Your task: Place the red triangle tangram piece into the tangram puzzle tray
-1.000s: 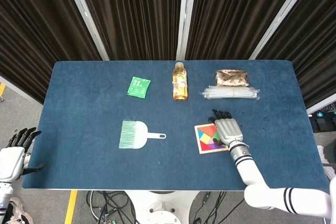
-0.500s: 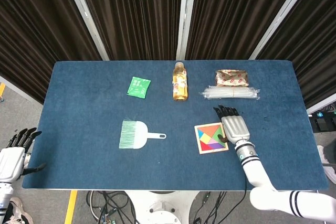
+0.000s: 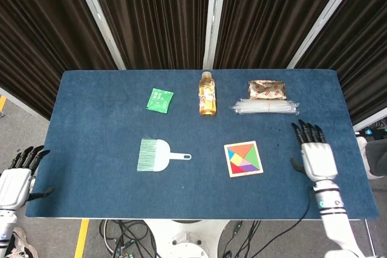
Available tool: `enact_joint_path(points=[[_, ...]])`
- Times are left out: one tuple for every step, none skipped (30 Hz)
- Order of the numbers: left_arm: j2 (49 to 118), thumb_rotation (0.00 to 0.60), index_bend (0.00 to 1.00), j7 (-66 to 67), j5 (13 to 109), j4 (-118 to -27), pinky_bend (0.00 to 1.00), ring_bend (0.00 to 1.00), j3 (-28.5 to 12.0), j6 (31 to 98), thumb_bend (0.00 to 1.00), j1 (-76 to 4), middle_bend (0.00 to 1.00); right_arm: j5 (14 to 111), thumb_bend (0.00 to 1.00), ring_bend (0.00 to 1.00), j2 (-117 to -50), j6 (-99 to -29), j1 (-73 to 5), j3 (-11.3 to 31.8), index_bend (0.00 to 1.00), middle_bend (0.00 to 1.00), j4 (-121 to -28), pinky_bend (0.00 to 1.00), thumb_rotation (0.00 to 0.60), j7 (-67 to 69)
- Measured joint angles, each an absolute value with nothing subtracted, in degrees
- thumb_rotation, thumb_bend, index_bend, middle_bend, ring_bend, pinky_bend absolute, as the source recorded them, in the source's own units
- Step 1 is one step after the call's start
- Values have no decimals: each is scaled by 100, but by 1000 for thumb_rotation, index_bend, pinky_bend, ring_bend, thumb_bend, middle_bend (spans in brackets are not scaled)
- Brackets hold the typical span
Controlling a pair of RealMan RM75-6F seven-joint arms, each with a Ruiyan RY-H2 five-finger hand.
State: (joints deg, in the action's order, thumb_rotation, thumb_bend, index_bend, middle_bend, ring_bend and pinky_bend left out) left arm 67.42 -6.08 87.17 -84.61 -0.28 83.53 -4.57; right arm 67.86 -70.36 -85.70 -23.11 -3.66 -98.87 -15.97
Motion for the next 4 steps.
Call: enact_joint_path(points=[[6735,600,162,-575,8724,-8492,119,23,-34,8362,0,-463,92,6950,182,0,-6995,-8761,-2113,-452,0,0,-9785,0,600,-1405],[6727,600,162,-529,8735,-8528,118,23,-42,8373,0,-471,92,7144,187,0,-6957,-8987,-1859,-556,0,0,-9617,0,600,-1153],[6723,600,162,-492,8743,-8551,118,23,-48,8380,0,-477,92,7269,190,0,-6941,-9127,-1695,-624,0,0,-9473,0,600,-976],[6720,600,162,-452,8751,-8572,118,23,-53,8387,0,-483,92,7378,194,0,-6933,-9239,-1552,-683,0,0,-9321,0,600,-813]])
